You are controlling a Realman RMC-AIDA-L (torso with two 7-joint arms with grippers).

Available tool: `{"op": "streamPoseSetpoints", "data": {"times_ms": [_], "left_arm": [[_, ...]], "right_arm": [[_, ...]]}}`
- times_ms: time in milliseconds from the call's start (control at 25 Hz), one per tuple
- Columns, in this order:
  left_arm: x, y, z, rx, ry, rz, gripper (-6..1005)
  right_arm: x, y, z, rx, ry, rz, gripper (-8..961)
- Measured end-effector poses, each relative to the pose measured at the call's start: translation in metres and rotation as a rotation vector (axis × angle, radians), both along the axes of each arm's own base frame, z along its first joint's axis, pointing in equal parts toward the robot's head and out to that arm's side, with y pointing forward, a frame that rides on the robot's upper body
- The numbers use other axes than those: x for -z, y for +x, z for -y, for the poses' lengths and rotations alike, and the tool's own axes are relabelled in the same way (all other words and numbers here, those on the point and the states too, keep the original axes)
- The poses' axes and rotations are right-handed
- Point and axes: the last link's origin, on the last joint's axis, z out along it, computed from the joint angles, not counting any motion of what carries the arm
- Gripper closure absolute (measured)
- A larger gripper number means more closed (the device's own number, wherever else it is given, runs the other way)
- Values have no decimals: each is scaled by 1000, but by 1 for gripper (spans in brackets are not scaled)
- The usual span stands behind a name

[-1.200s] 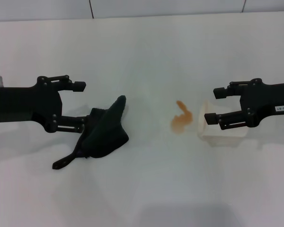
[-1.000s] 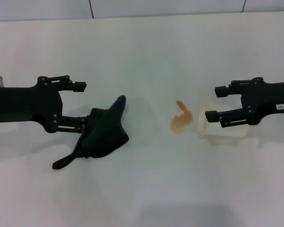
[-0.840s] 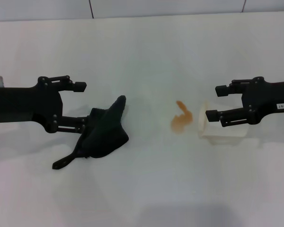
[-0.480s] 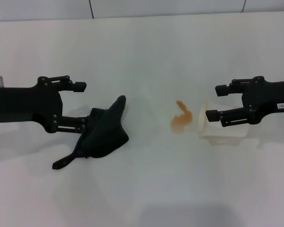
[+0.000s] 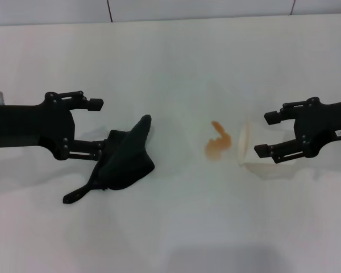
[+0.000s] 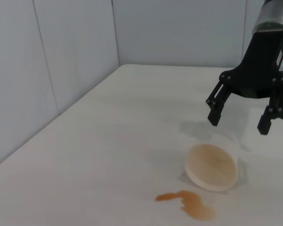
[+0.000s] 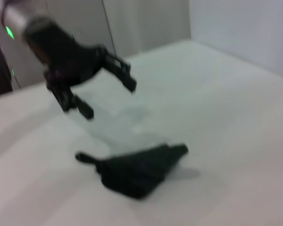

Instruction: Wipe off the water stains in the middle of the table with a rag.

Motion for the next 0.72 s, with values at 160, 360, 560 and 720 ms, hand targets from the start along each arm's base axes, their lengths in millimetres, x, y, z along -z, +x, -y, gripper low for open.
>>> {"op": "streamPoseSetpoints", "data": {"times_ms": [160, 360, 560, 720], "left_arm": [[1, 0, 0, 0, -2, 1, 134], [2, -1, 2, -4, -9, -6, 134], [3, -2, 2, -4, -15, -16, 135], [3, -2, 2, -3, -16, -16, 135]], "right_arm": [[-2, -4, -3, -12, -3, 63, 115], [-7, -10, -8, -12, -4, 155, 115], [-9, -19, -10, -5, -36, 208, 114], [-6, -26, -11, -9, -52, 241, 114]]}}
